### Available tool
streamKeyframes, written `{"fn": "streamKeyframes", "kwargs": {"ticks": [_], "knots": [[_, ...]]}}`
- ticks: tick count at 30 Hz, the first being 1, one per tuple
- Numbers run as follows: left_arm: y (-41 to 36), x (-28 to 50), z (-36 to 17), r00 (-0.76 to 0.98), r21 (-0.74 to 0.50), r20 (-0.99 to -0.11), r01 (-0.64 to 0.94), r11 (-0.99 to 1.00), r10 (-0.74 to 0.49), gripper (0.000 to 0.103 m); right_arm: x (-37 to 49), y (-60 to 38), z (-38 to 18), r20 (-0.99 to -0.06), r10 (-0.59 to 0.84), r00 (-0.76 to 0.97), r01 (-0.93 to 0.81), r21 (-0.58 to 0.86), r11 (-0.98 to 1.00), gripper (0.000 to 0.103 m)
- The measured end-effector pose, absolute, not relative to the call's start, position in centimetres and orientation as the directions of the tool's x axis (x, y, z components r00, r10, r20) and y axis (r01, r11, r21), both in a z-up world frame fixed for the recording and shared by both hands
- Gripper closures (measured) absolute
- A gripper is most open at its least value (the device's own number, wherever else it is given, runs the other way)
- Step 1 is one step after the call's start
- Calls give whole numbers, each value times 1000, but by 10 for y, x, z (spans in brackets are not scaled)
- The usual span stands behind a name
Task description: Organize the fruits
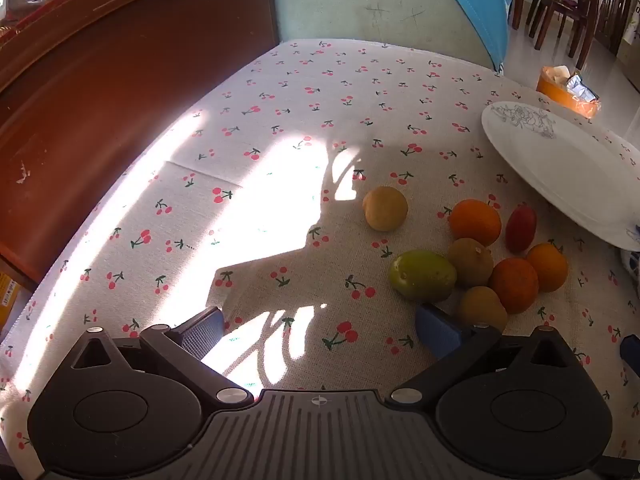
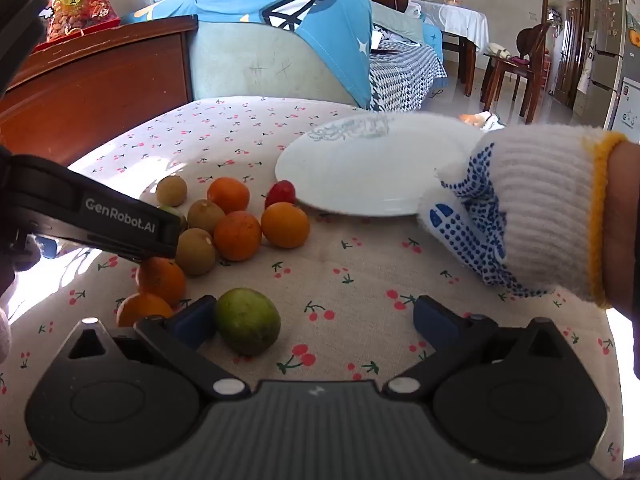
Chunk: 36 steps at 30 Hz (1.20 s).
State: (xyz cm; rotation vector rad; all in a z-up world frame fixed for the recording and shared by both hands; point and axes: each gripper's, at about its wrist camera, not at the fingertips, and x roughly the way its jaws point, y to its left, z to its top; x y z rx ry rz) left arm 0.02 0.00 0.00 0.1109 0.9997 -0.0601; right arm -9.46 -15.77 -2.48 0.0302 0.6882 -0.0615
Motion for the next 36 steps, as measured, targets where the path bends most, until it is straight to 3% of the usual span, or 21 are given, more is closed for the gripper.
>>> {"fn": "streamKeyframes", "kwargs": {"ticks": [36], "knots": [[0, -2, 0, 550, 65, -835, 112, 992, -8, 0, -93, -157, -25, -636, -44, 770, 67, 12, 998, 0]]}}
